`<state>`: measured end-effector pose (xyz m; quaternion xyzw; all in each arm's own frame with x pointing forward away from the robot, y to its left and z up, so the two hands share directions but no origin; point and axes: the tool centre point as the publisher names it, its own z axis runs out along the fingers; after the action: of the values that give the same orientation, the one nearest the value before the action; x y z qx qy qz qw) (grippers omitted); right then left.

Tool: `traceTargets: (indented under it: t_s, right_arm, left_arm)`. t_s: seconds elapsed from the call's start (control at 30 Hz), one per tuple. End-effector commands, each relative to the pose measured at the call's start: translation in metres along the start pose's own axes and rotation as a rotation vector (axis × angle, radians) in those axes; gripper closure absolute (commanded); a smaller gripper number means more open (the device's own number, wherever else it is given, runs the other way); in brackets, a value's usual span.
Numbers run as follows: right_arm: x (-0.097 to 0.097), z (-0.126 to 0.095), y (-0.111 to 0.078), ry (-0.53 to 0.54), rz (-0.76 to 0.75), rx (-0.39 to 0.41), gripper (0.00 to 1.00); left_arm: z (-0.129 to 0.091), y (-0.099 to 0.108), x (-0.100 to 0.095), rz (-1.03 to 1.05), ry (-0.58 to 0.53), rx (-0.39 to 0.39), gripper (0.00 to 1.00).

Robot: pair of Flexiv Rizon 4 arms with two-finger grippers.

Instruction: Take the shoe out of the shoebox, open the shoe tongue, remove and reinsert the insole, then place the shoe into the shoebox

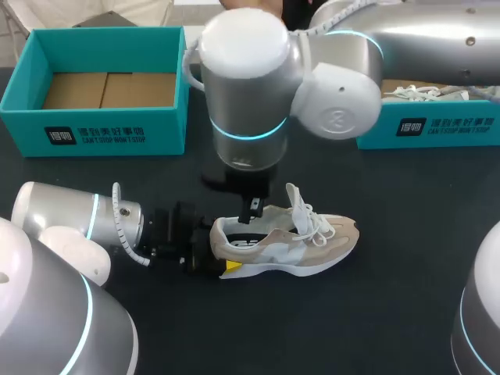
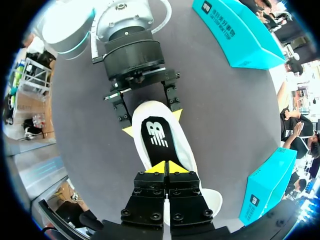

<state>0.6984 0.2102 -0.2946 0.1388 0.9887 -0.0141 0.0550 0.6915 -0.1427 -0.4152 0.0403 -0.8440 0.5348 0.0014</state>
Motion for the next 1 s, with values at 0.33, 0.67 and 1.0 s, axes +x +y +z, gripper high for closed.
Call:
traceTargets:
  t_s: [0.33,0.67,1.0]
  right_arm:
    - [-0.001,0.006,0.004,-0.001,0.013,-0.017,1.00]
    - [-0.006,0.041,0.001,0.076,-0.038,-0.006,1.00]
    - [-0.009,0.068,-0.014,0.143,-0.127,0.017,1.00]
  left_arm:
    - [0.000,0.007,0.002,-0.001,-0.002,-0.002,1.00]
    - [0.000,0.007,0.002,-0.001,-0.002,-0.002,1.00]
    - [0.000,0.007,0.002,-0.001,-0.002,-0.002,1.00]
